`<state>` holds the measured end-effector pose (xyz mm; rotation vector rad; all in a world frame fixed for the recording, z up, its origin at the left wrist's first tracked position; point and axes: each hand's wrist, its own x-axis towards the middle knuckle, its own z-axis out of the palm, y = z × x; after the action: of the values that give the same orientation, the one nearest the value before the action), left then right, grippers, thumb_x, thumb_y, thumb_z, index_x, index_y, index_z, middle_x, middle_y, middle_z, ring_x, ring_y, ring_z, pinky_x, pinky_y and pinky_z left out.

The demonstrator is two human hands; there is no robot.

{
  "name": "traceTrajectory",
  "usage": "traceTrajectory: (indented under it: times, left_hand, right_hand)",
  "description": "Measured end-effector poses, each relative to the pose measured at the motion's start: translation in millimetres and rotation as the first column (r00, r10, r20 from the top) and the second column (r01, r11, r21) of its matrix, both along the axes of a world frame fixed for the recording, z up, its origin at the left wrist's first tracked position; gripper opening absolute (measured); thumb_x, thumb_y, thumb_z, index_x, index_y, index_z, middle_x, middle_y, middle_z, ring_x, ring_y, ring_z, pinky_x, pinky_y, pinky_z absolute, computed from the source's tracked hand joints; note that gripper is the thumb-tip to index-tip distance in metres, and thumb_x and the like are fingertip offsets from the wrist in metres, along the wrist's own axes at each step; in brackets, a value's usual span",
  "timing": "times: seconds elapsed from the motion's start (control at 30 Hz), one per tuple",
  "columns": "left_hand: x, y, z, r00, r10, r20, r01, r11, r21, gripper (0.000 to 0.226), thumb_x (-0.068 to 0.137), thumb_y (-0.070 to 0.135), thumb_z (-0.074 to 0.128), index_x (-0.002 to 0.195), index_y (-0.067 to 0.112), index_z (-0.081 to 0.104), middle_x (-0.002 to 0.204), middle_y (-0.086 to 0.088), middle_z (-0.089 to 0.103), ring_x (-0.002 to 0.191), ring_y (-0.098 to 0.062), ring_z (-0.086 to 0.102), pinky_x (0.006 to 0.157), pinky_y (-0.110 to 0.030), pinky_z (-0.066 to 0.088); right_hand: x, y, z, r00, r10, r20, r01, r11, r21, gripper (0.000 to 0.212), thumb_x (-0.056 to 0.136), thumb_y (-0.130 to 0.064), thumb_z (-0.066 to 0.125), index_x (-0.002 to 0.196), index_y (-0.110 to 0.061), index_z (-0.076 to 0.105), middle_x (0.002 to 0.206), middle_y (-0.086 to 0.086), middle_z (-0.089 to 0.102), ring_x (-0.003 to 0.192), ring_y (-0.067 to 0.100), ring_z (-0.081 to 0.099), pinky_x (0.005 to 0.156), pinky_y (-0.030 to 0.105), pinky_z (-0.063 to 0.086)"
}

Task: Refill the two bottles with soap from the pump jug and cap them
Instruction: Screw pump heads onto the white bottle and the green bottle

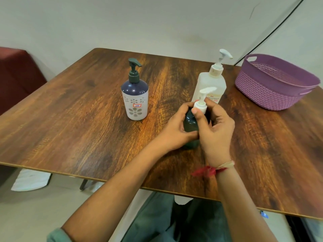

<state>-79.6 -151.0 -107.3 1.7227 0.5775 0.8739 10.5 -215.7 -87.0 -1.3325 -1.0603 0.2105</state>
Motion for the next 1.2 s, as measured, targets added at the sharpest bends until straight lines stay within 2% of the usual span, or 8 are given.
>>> traceTrajectory:
  times: [0.23,0.37,0.5,0.63,0.87,1.0,1.1,1.2]
  left_hand:
    - [-0.9,1.0,-1.3,1.000,0.009,-0.013,-0.009,0.999,0.037,0.063,0.074,-0.005,0.071,0.128,0.011,0.042,0.118,0.009,0.053,0.107,0.010,0.050,0.092,-0.010,0.040]
    - [0.5,1.6,-1.7,1.000,-0.002,-0.005,0.003,0.999,0.035,0.067,0.072,-0.002,0.071,0.130,0.013,0.042,0.123,-0.001,0.056,0.115,-0.008,0.054,0.096,-0.023,0.045]
    - [-2.0,-1.5,-0.4,1.000,-0.024,0.001,0.024,1.000,0.020,0.064,0.073,0.005,0.072,0.129,0.016,0.042,0.123,0.000,0.056,0.114,-0.011,0.055,0.095,-0.027,0.047]
    - [-1.4,-2.6,2.1,1.000,-0.012,0.011,0.012,1.000,0.005,0.065,0.071,0.012,0.074,0.127,0.018,0.042,0.118,0.002,0.057,0.110,-0.011,0.058,0.094,-0.028,0.049]
    - [-1.6,0.6,-0.4,1.000,-0.009,-0.008,0.009,0.999,0.038,0.063,0.075,0.000,0.071,0.129,0.009,0.041,0.118,-0.003,0.056,0.108,-0.010,0.057,0.090,-0.022,0.048]
    - [-0.9,1.4,-1.3,1.000,0.001,-0.005,-0.001,0.999,0.049,0.063,0.073,-0.004,0.073,0.126,0.010,0.042,0.115,0.007,0.054,0.104,0.010,0.052,0.089,-0.010,0.041]
    - [-2.0,2.3,1.0,1.000,-0.003,-0.007,0.004,0.999,0.050,0.064,0.072,-0.004,0.073,0.125,0.013,0.042,0.115,0.009,0.054,0.105,0.011,0.051,0.090,-0.010,0.041]
    - [-0.9,1.1,1.9,1.000,-0.024,-0.017,0.025,0.999,0.044,0.069,0.069,0.002,0.071,0.130,0.009,0.041,0.122,-0.002,0.056,0.115,-0.009,0.054,0.097,-0.025,0.045]
  right_hand:
    - [-9.9,6.9,2.9,0.986,-0.161,-0.040,0.164,0.981,0.107,0.035,0.067,-0.016,0.084,0.085,-0.018,0.054,0.081,-0.016,0.056,0.079,-0.002,0.056,0.074,0.023,0.049]
    - [-2.4,5.1,4.1,0.999,-0.049,0.023,0.050,0.997,-0.064,0.058,0.063,-0.029,0.085,0.108,-0.016,0.050,0.101,-0.008,0.058,0.094,-0.001,0.057,0.083,0.015,0.046]
    - [3.5,-1.8,1.7,0.988,0.156,-0.015,-0.157,0.984,-0.081,0.060,0.081,-0.037,0.069,0.132,-0.013,0.048,0.126,0.004,0.058,0.118,0.014,0.055,0.100,0.035,0.046]
    - [11.4,-1.3,3.8,0.979,0.201,-0.019,-0.201,0.979,-0.021,0.030,0.092,-0.013,0.054,0.121,-0.008,0.059,0.113,0.003,0.066,0.110,0.010,0.061,0.094,0.025,0.047]
    - [12.0,0.6,4.2,0.992,0.114,-0.045,-0.112,0.993,0.035,0.028,0.074,-0.003,0.077,0.089,-0.020,0.061,0.089,-0.004,0.065,0.088,0.008,0.064,0.080,0.024,0.052]
    - [1.3,7.0,12.5,1.000,-0.020,0.010,0.020,1.000,-0.014,0.041,0.068,-0.011,0.082,0.077,-0.031,0.047,0.081,-0.014,0.056,0.075,-0.001,0.055,0.069,0.015,0.046]
    - [-1.7,9.7,15.8,0.995,-0.038,0.089,0.046,0.995,-0.084,0.039,0.069,-0.018,0.081,0.086,-0.023,0.047,0.084,-0.012,0.053,0.078,0.005,0.053,0.071,0.020,0.045]
    - [0.1,5.5,15.6,0.992,0.052,0.117,-0.031,0.984,-0.175,0.052,0.068,-0.025,0.082,0.109,-0.015,0.051,0.103,-0.001,0.060,0.094,0.013,0.058,0.082,0.024,0.048]
